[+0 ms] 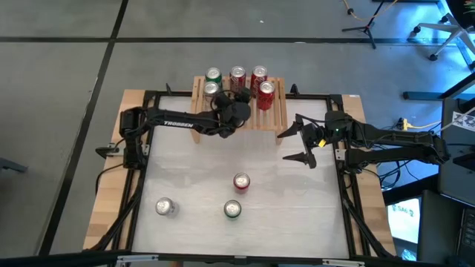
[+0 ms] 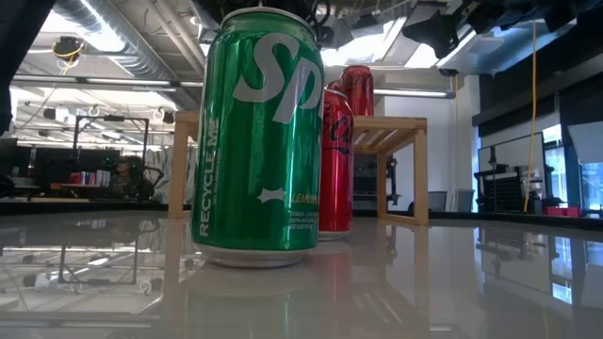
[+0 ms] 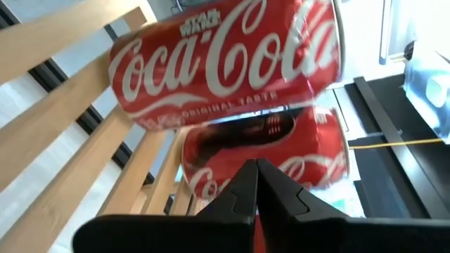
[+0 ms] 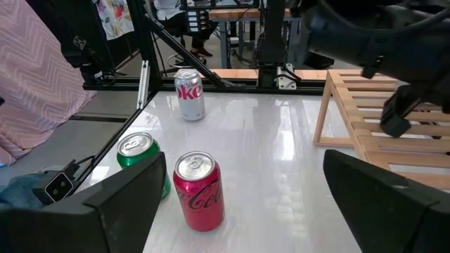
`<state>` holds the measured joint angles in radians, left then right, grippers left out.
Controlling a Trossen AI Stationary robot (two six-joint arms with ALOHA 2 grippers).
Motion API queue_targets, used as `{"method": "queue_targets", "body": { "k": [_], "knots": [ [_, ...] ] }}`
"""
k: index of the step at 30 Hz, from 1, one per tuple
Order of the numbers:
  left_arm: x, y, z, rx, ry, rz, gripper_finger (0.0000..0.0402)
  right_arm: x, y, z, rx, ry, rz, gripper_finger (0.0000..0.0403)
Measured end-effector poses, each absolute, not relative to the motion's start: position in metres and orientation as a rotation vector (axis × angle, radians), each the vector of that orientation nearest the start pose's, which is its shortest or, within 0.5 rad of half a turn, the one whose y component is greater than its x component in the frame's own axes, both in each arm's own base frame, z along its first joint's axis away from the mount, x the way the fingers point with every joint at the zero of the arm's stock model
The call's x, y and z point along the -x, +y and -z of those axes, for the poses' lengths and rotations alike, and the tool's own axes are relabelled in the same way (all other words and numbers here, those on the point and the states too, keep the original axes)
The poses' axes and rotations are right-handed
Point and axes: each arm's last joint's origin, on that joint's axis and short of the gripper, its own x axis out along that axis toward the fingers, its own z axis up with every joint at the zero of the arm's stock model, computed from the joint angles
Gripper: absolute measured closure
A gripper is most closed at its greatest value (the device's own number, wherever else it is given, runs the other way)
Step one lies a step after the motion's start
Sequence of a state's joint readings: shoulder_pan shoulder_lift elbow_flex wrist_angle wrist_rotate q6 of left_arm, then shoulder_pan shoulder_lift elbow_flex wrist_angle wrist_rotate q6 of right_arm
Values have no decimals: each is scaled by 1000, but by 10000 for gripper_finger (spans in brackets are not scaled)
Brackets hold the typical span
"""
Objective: Place canned beverage on shelf
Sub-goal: Put the red/black soda can on the shelf aligned with the red/white soda can
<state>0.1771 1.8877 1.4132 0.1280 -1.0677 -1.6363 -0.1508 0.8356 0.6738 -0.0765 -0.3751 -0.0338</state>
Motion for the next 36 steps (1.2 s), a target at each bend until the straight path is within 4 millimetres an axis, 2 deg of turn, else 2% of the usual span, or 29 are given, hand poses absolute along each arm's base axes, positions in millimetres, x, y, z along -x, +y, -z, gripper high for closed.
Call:
{"method": "queue_targets", "body": {
  "k": [5, 12, 18, 26, 31, 36],
  "knots": [
    [-416, 83, -268, 1177, -675, -1171, 401, -186, -18, -297, -29, 227, -227, 24],
    [-419, 49, -270, 973, -582, -1211, 401, -186, -17, -296, -31, 230, -227, 24],
    [-421, 15, -274, 749, -359, -1158, 401, -186, -17, -296, -32, 231, -227, 24],
    [-416, -31, -295, 439, -9, -819, 401, -186, -17, -296, -34, 239, -227, 24],
    [-409, -54, -308, 297, 81, -615, 401, -185, -17, -294, -40, 257, -227, 24],
    [-410, -65, -308, 238, 140, -444, 401, -185, -17, -294, -40, 259, -227, 24]
  ]
}}
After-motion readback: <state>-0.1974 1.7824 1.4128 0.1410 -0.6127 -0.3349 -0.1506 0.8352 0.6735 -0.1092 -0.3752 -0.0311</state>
